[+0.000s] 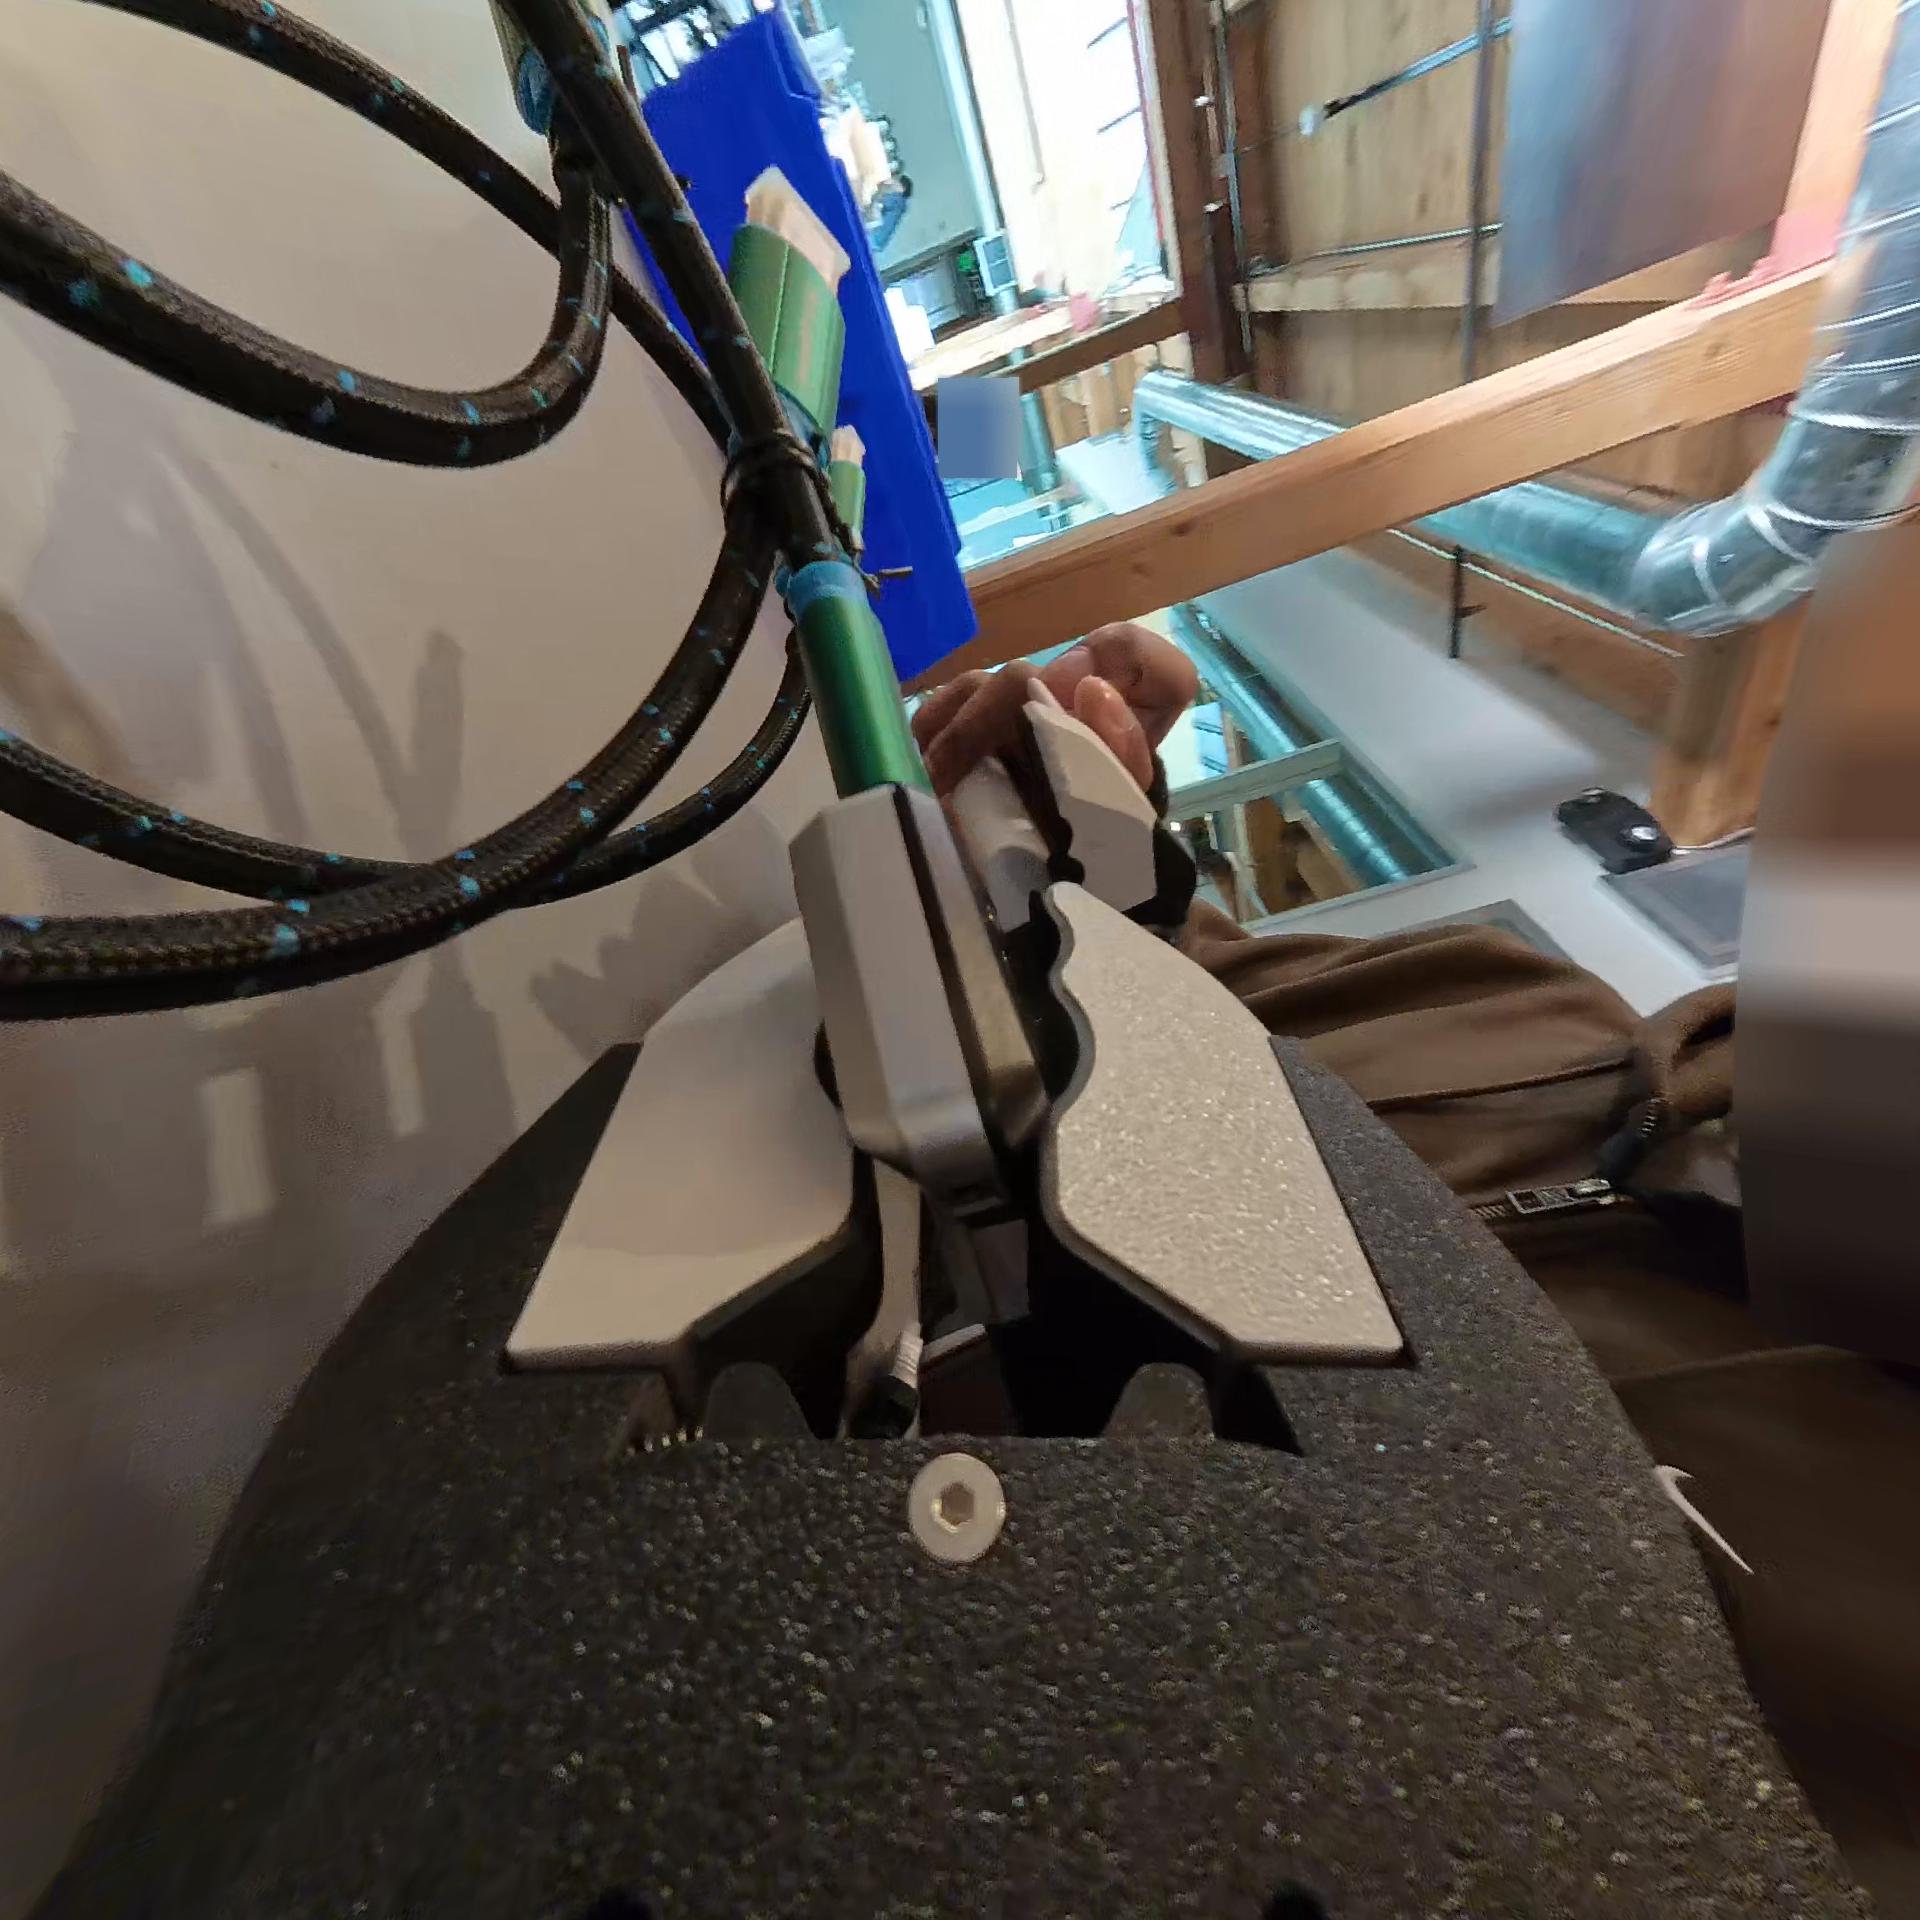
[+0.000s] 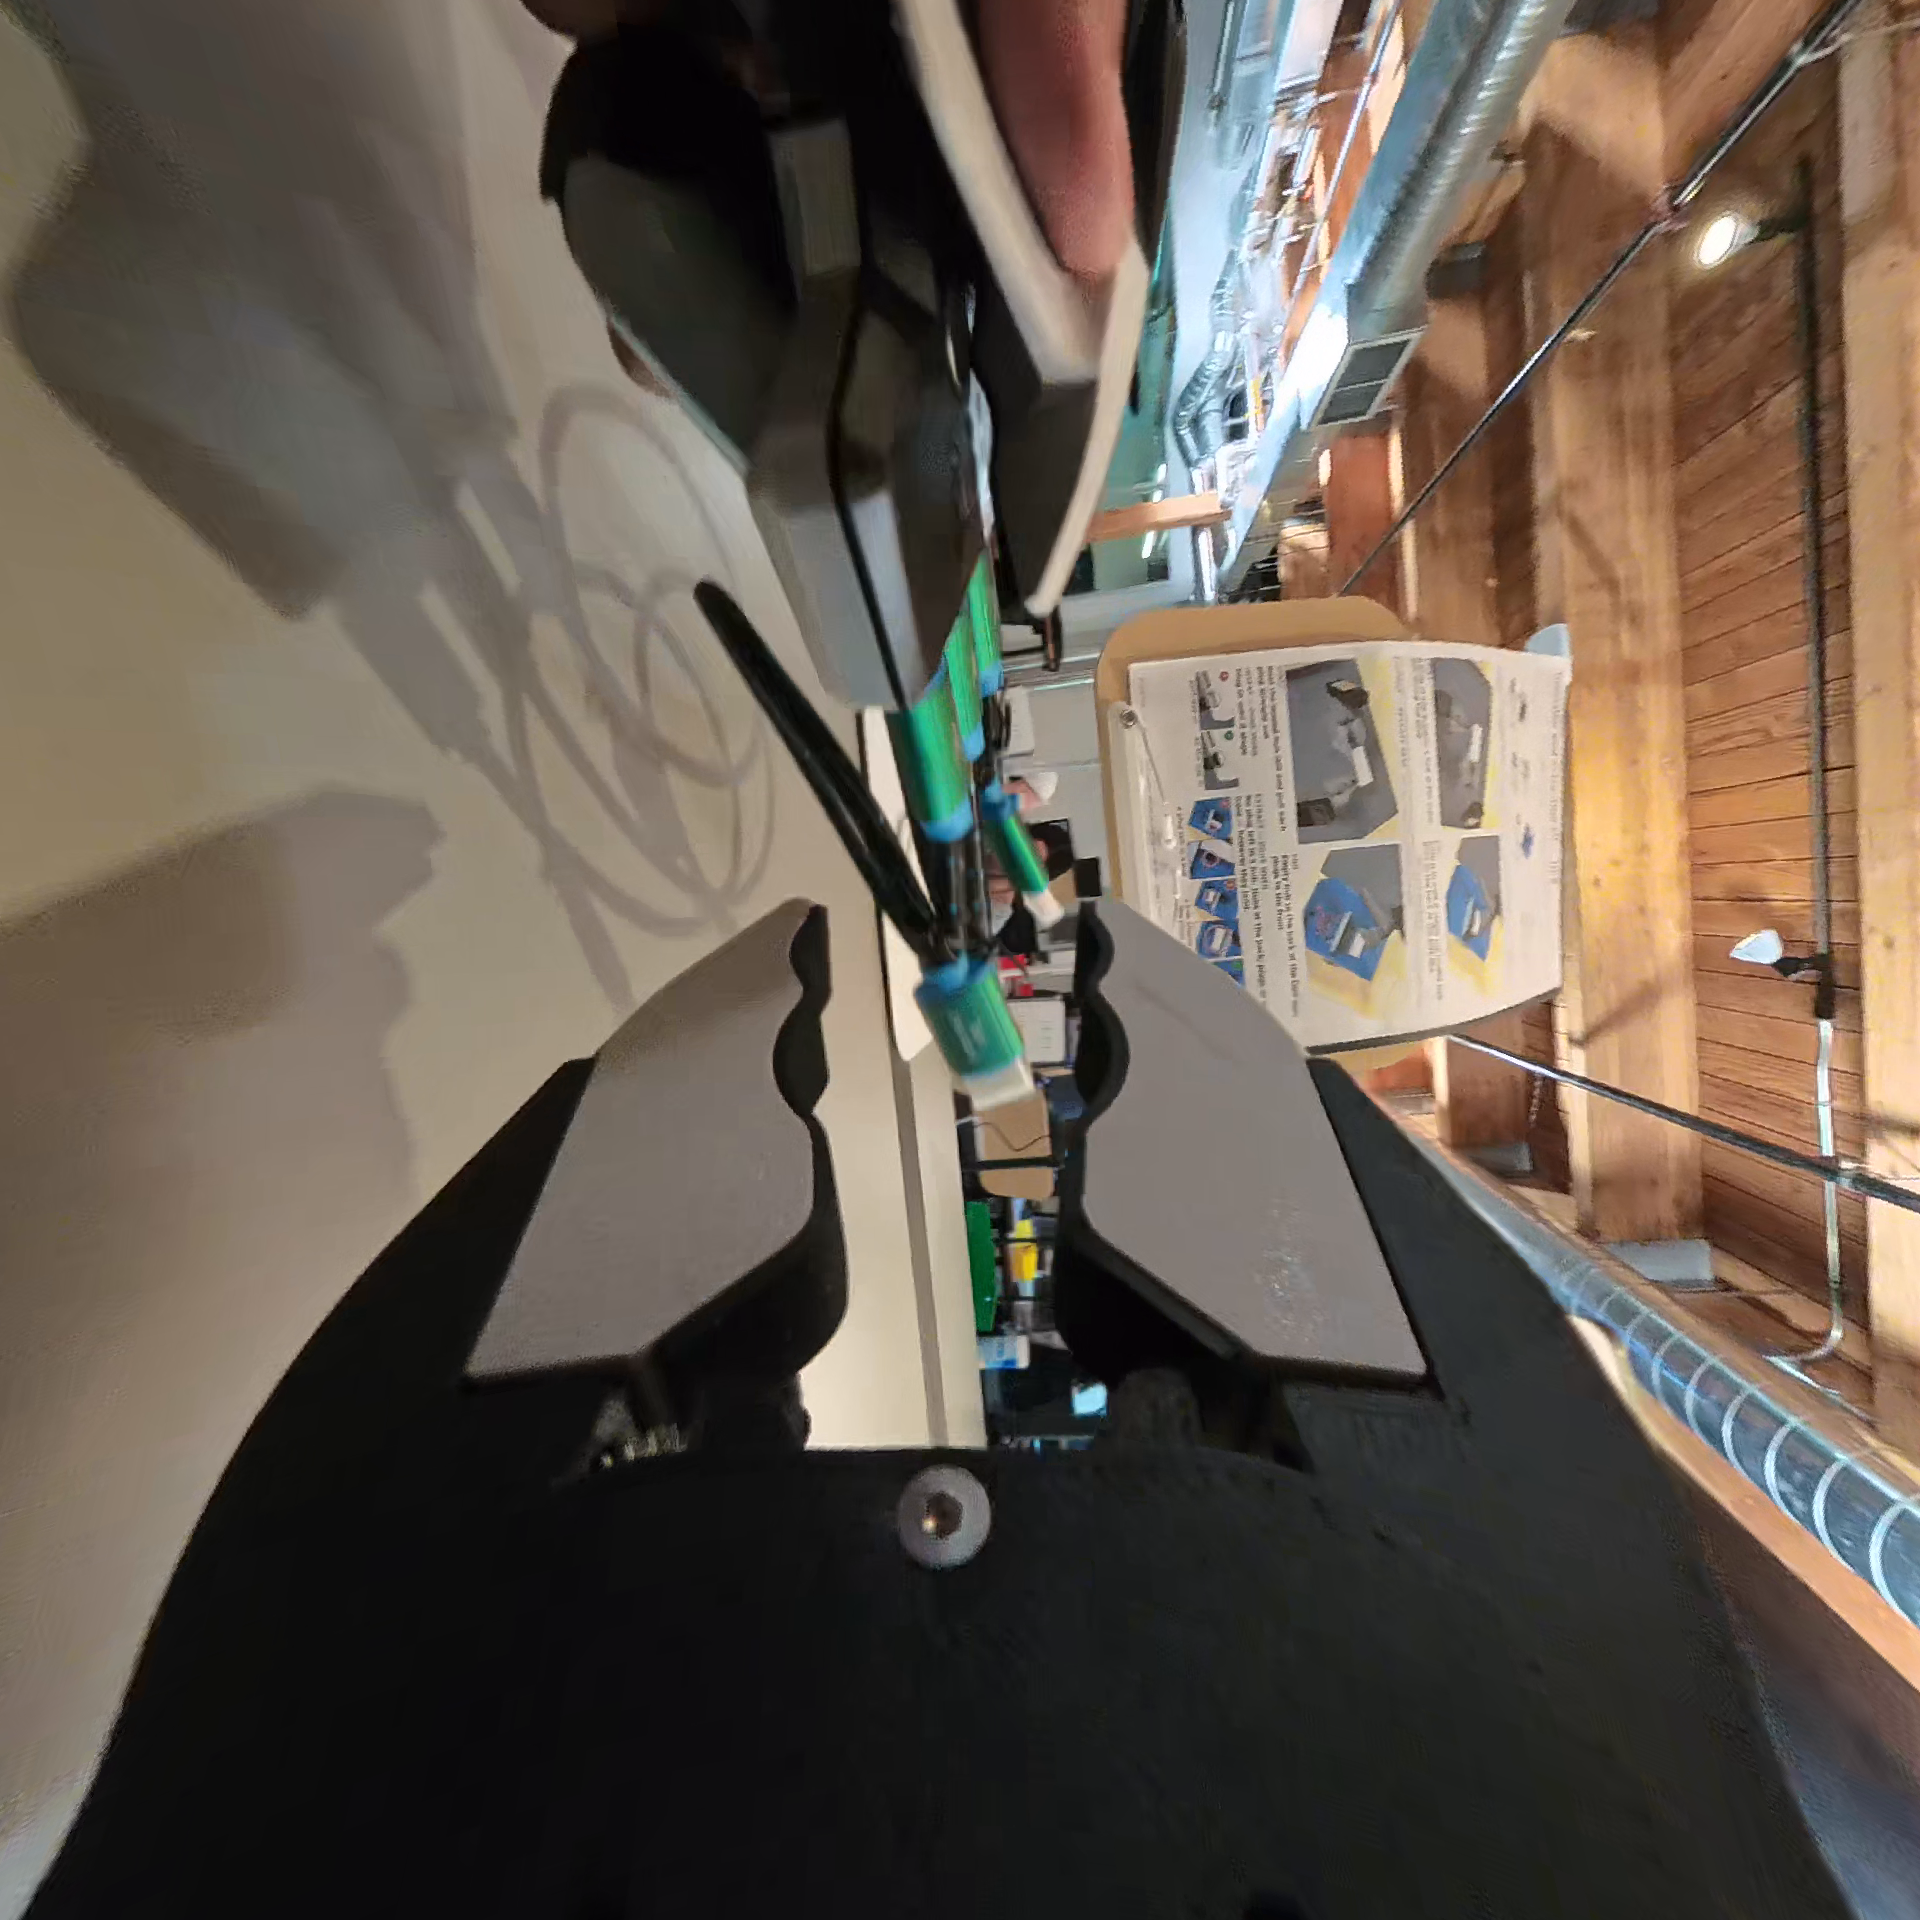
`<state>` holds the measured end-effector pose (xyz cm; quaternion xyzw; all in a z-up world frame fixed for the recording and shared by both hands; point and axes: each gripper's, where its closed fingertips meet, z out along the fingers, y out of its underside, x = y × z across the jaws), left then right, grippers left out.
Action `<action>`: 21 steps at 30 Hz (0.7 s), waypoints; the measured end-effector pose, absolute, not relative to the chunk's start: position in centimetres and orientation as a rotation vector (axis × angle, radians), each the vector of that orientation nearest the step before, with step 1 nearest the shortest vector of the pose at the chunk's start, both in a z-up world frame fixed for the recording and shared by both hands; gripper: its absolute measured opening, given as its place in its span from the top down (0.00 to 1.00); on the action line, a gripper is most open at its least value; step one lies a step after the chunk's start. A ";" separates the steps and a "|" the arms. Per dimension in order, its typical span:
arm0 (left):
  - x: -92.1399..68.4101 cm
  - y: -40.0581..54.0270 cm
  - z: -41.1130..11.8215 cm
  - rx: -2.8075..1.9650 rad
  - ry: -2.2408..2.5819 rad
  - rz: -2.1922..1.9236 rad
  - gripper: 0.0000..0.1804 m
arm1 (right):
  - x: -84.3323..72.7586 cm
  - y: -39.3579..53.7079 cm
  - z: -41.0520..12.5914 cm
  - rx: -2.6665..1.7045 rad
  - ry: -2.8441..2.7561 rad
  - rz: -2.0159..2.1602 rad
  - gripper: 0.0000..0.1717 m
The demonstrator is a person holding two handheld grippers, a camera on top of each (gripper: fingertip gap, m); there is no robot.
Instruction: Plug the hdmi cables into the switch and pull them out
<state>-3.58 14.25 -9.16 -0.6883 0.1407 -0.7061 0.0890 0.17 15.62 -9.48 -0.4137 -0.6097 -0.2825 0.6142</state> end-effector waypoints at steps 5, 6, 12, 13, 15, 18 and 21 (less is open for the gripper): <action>-1.4 11.9 -9.3 -2.040 0.523 -2.247 0.83 | -1.1 15.5 -9.7 -0.904 -1.374 -0.693 0.71; -1.0 11.5 -9.3 -2.044 0.551 -2.258 0.83 | -1.2 15.5 -9.7 -0.899 -1.373 -0.701 0.72; 0.2 9.2 -9.6 -2.071 0.771 -2.245 0.83 | -1.5 16.0 -10.0 -0.895 -1.362 -0.756 0.86; 0.2 9.4 -9.7 -2.074 0.778 -2.229 0.83 | -1.5 16.1 -9.9 -0.894 -1.349 -0.762 0.88; 0.0 9.8 -9.6 -2.048 0.761 -2.226 0.80 | -1.3 16.3 -10.0 -0.918 -1.340 -0.768 0.90; -0.8 11.3 -9.8 -2.013 0.689 -2.177 0.75 | -0.7 16.6 -10.2 -0.970 -1.335 -0.764 0.94; -3.0 13.8 -9.2 -1.913 0.558 -2.134 0.74 | 0.3 17.0 -10.4 -1.008 -1.322 -0.774 0.94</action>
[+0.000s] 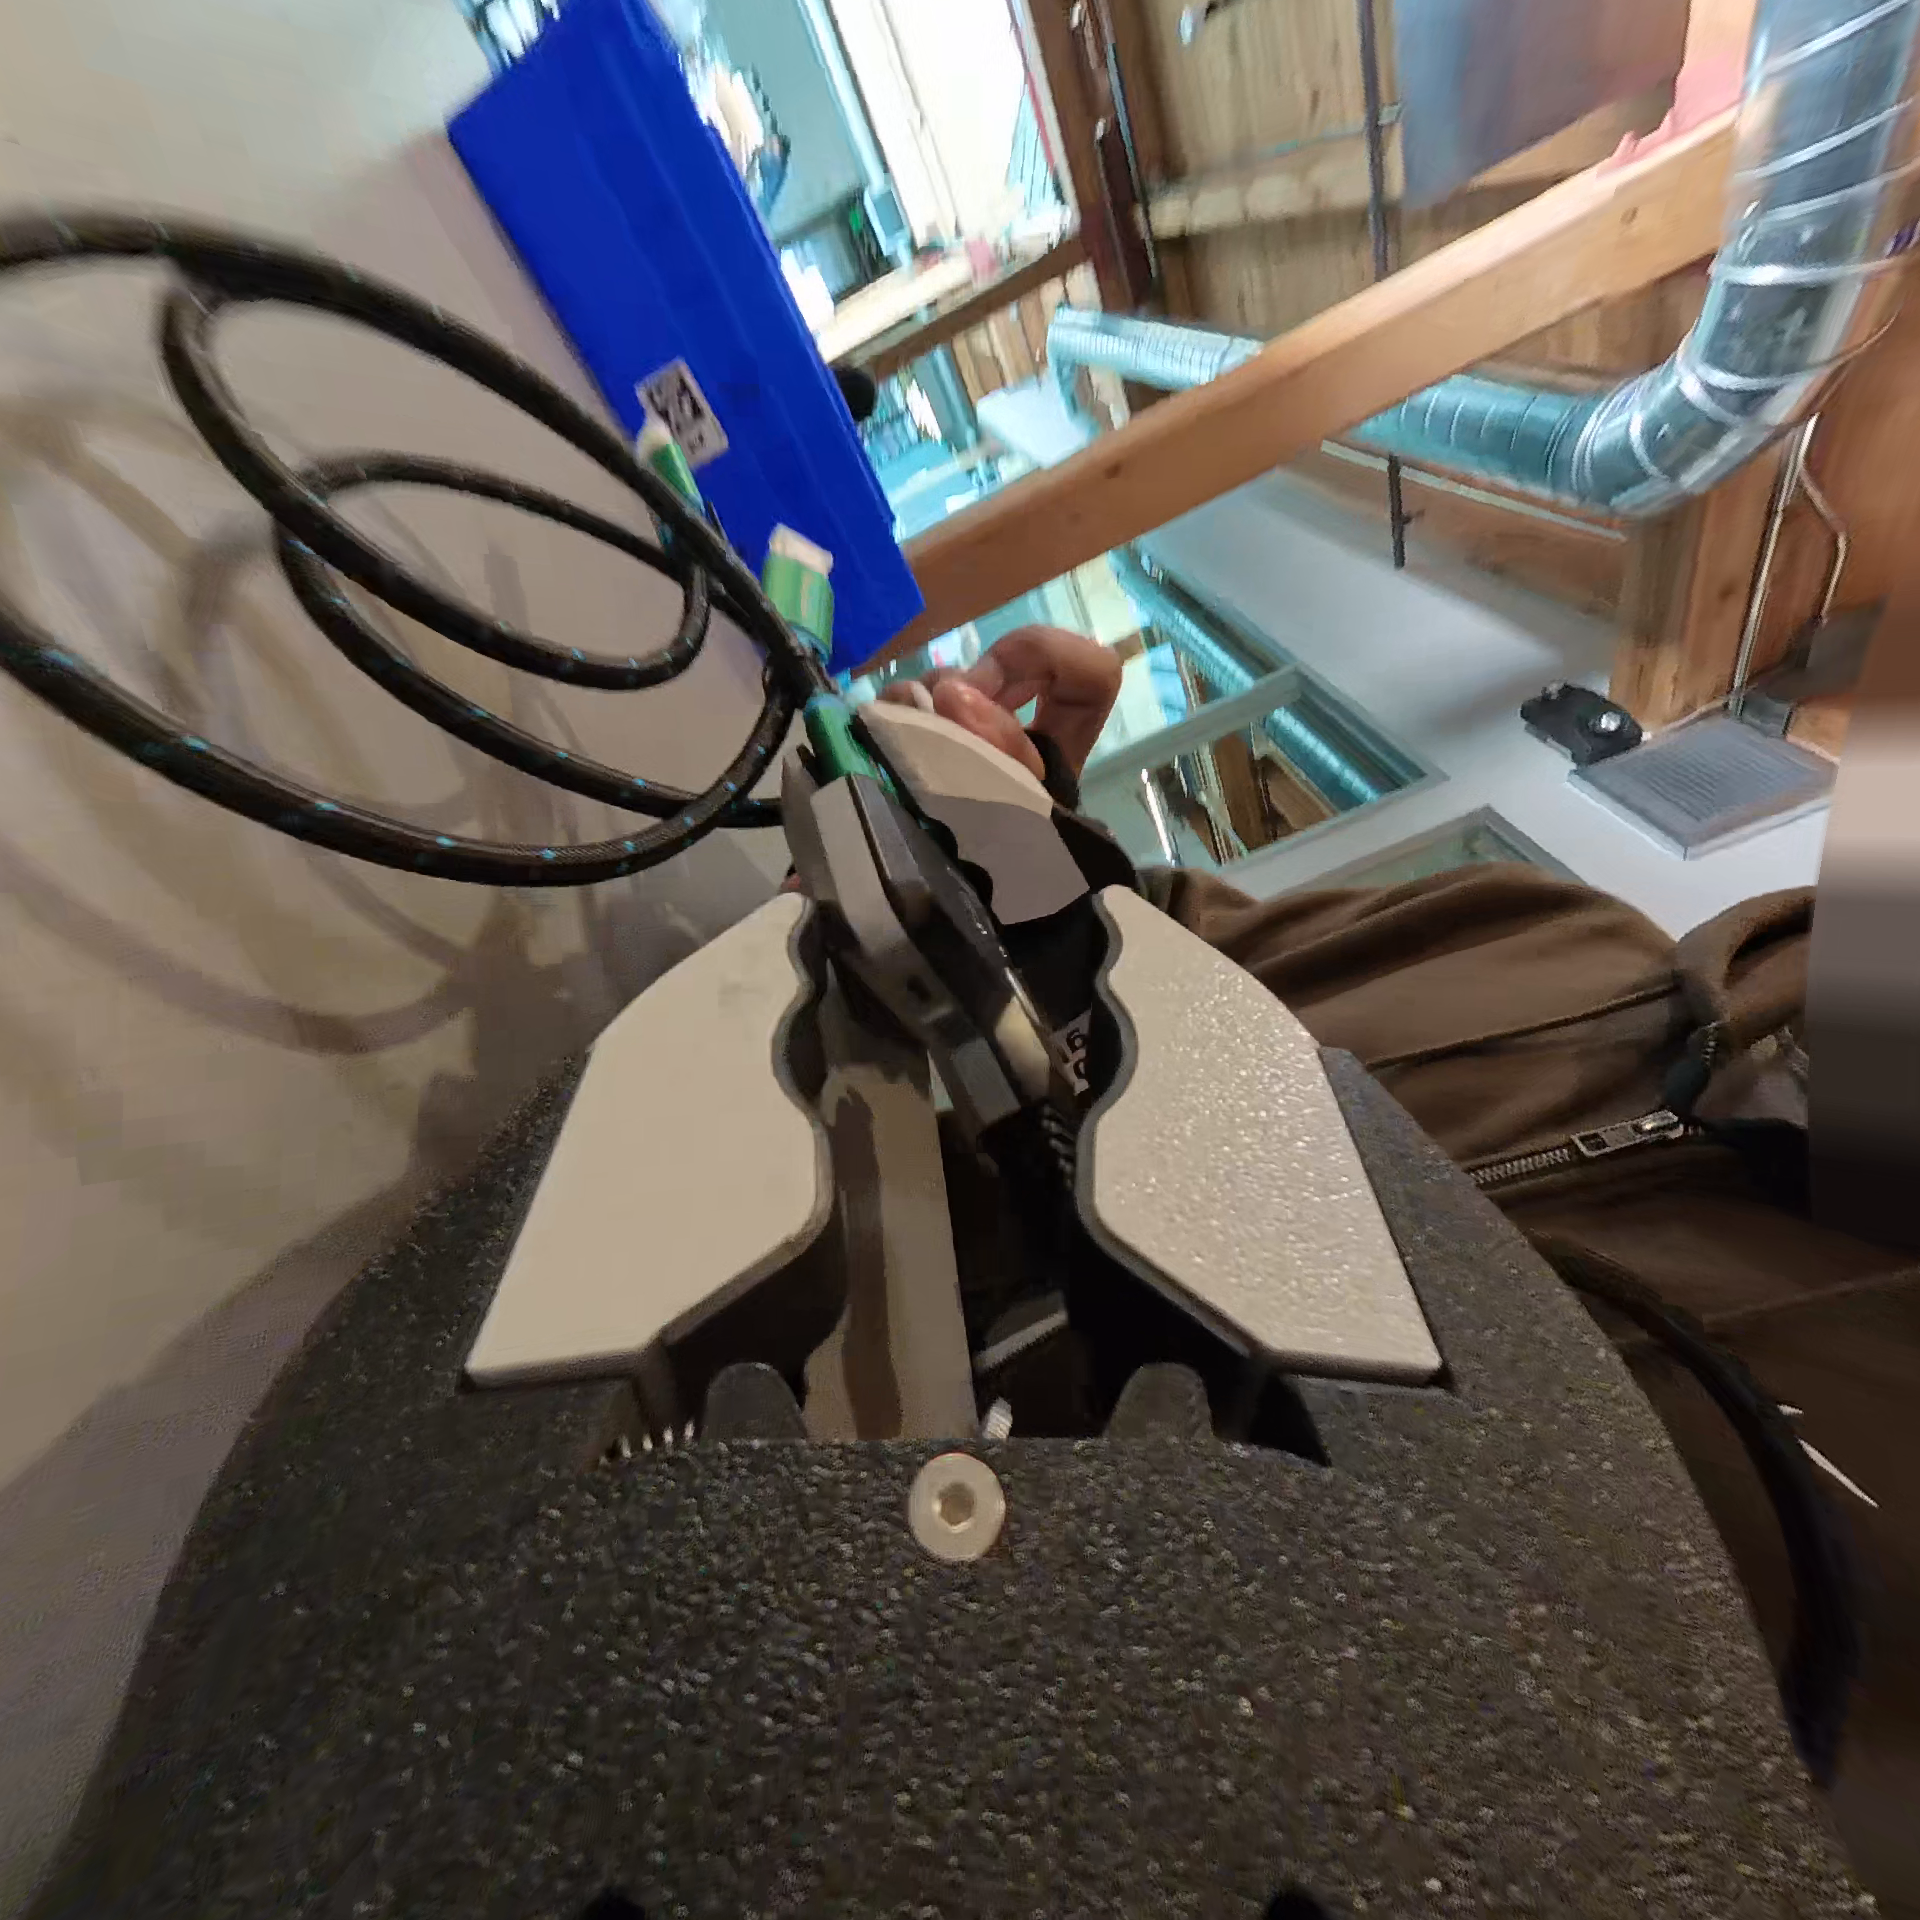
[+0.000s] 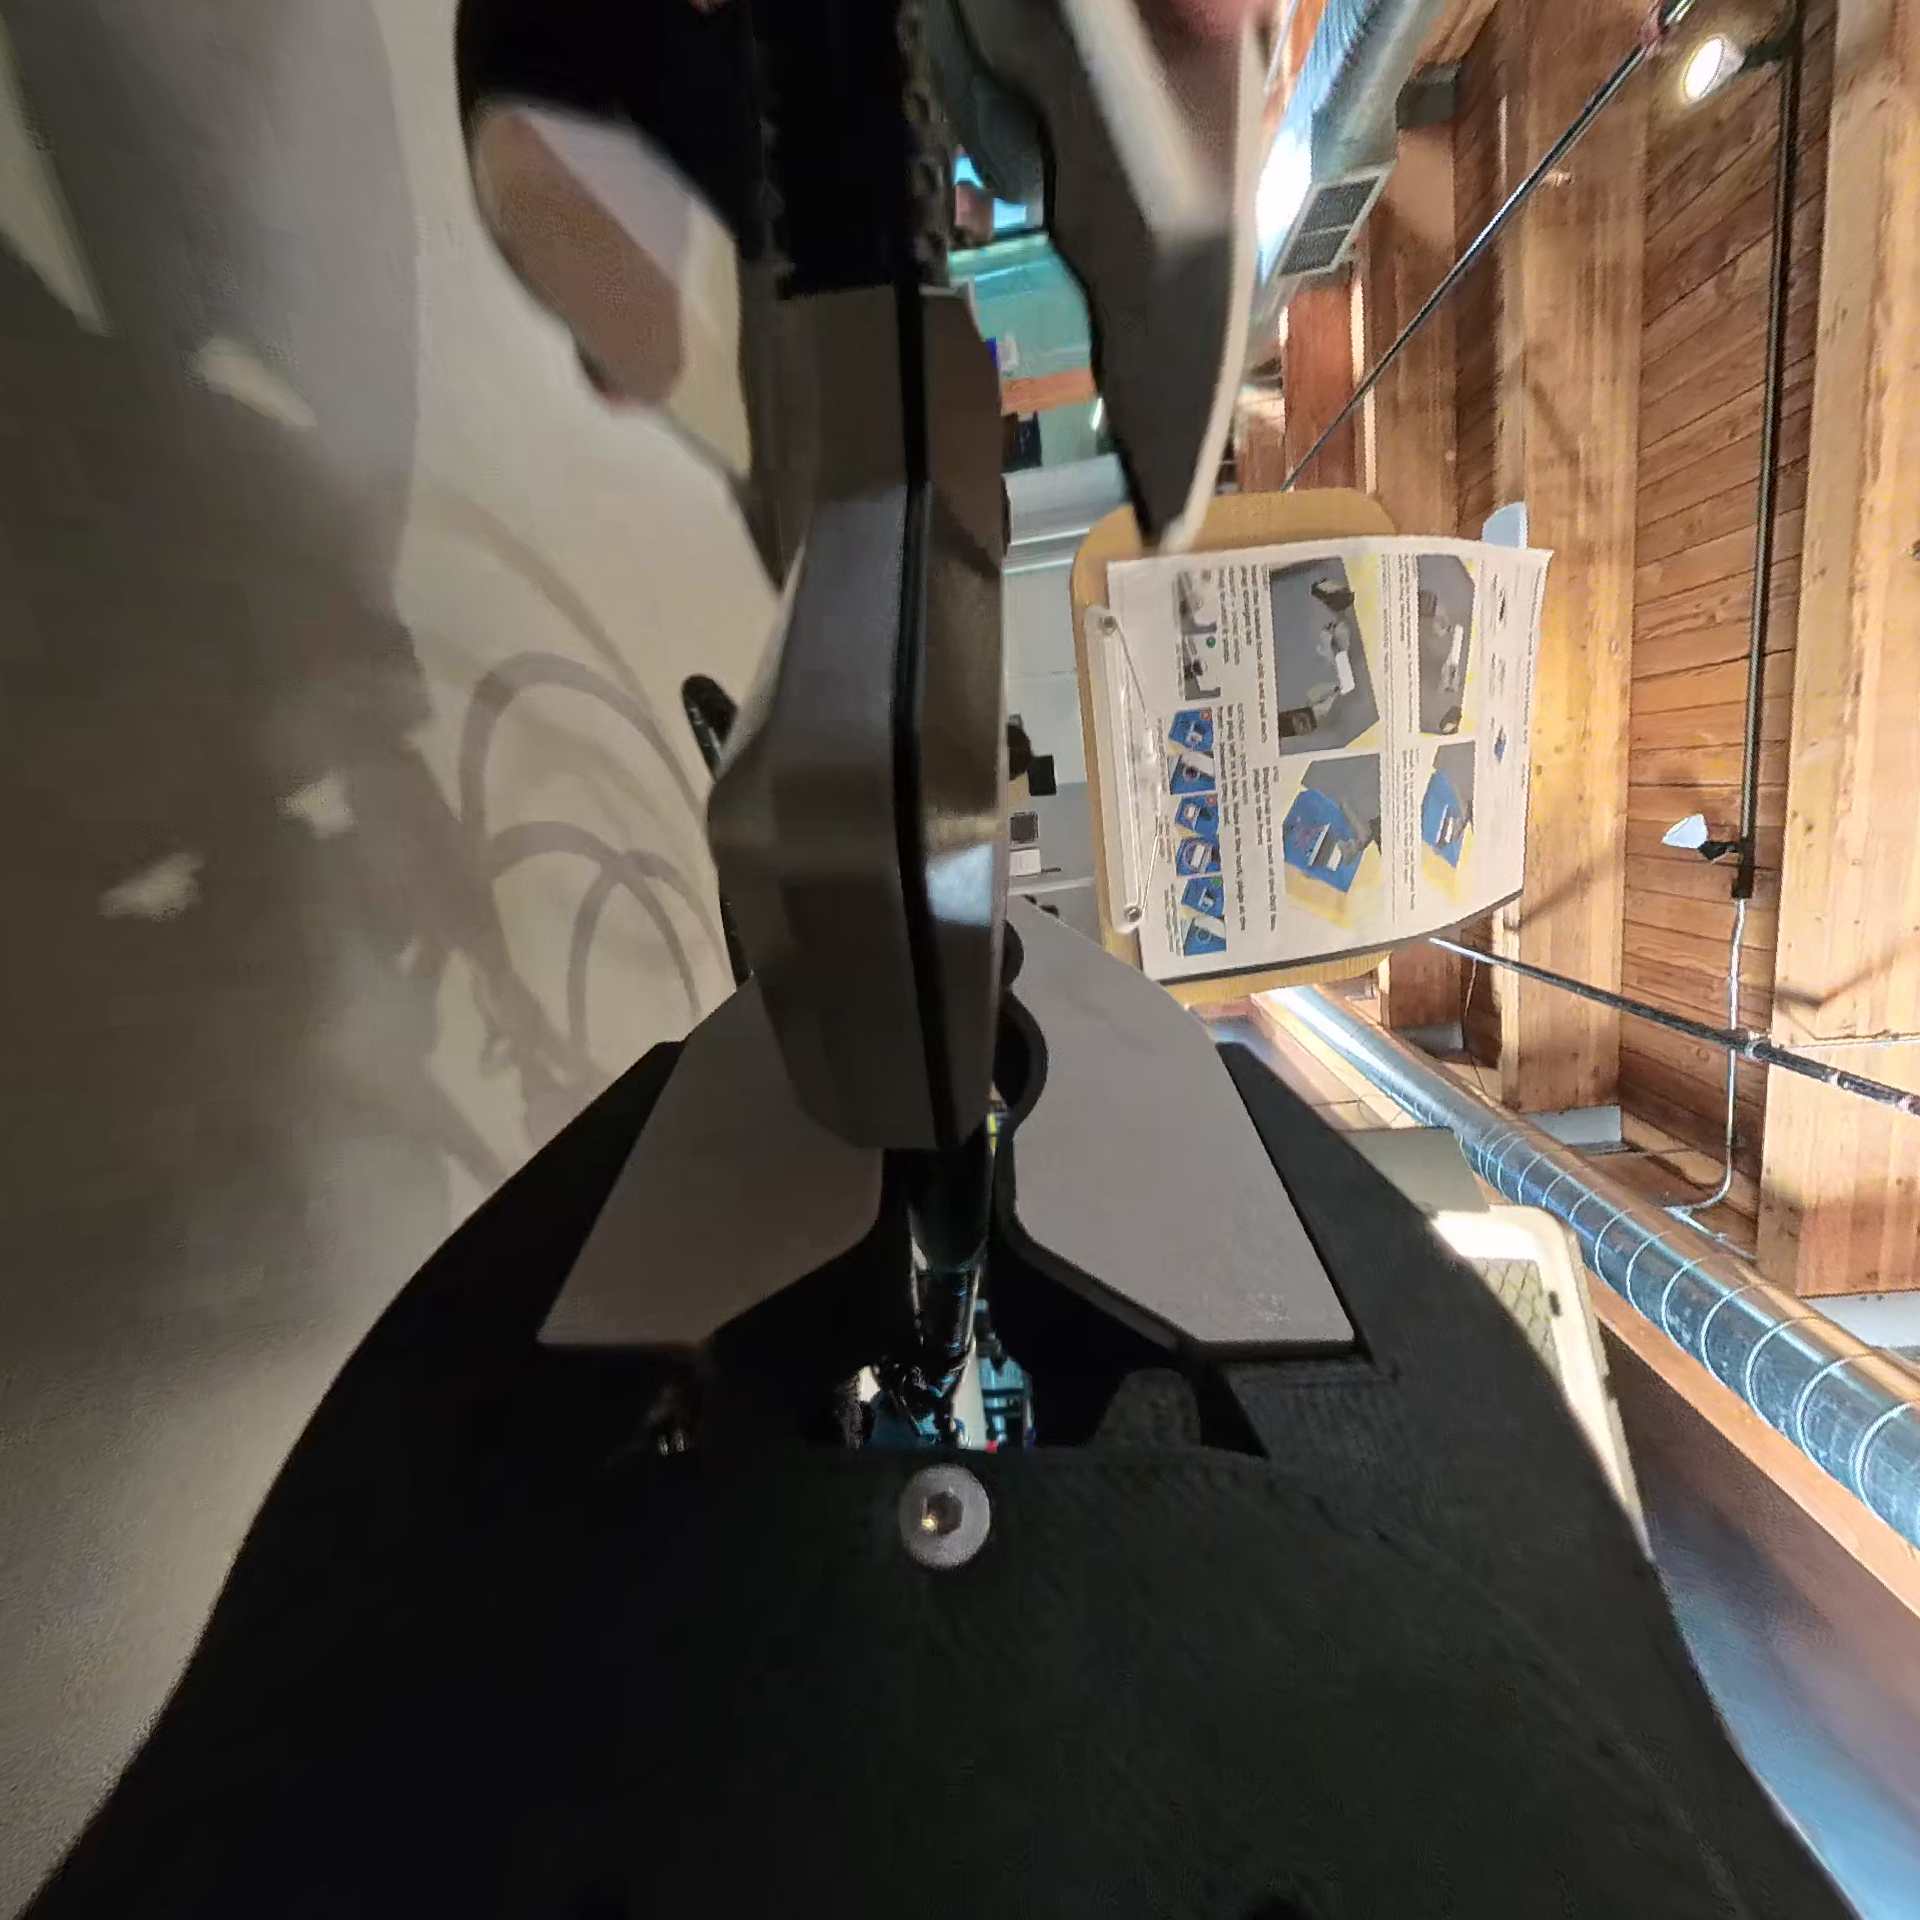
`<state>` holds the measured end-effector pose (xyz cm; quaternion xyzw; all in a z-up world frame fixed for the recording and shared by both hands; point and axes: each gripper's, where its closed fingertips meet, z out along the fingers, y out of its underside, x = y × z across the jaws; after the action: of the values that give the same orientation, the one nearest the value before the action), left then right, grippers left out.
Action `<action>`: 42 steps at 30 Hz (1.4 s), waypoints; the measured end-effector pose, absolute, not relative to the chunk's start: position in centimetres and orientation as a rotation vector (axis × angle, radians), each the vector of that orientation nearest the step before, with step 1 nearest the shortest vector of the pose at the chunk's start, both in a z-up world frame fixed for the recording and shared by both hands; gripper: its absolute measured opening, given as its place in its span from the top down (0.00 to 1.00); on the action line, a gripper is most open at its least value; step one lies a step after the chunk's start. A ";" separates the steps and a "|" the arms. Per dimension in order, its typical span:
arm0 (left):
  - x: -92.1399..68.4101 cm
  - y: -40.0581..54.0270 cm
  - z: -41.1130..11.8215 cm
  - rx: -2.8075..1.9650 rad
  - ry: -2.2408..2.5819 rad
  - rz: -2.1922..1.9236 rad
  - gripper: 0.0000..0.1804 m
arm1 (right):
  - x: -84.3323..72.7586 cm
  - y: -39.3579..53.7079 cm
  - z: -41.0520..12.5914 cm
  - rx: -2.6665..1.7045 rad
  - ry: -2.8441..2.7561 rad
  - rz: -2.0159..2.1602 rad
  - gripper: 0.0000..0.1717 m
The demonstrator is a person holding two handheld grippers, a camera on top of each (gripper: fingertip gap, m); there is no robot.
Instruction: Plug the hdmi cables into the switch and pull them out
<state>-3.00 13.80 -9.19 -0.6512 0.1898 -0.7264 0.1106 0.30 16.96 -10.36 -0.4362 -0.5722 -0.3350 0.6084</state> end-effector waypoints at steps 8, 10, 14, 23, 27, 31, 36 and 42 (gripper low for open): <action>-9.9 18.9 -10.3 -1.776 0.355 -1.905 0.81 | 5.2 18.5 -8.9 -1.117 -1.275 -0.821 0.94; -10.1 18.2 -9.4 -1.709 0.397 -1.947 0.86 | 7.5 19.2 -6.5 -1.150 -1.218 -0.830 0.94; -8.5 16.9 -10.9 -1.823 0.548 -1.849 0.86 | 14.2 20.7 1.0 -1.207 -1.082 -0.872 0.93; -8.1 16.0 -10.8 -1.804 0.624 -1.811 0.86 | 34.1 23.1 15.7 -1.394 -0.888 -1.014 0.93; -8.3 16.1 -10.6 -1.785 0.606 -1.828 0.86 | 43.3 24.0 17.4 -1.478 -0.904 -1.201 0.93; -8.2 15.9 -10.7 -1.793 0.622 -1.809 0.86 | 51.2 24.3 18.1 -1.542 -0.838 -1.414 0.93; -8.0 15.9 -10.9 -1.809 0.624 -1.806 0.86 | 56.0 24.9 16.6 -1.518 -0.706 -1.738 0.93; -8.1 16.0 -10.9 -1.806 0.616 -1.795 0.86 | 53.7 27.6 6.3 -1.545 -0.898 -1.783 0.94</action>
<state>-8.05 16.00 -10.86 -0.6662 0.2271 -0.6619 0.2580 53.72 27.61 6.35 -0.5832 -0.3388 -0.6730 0.3038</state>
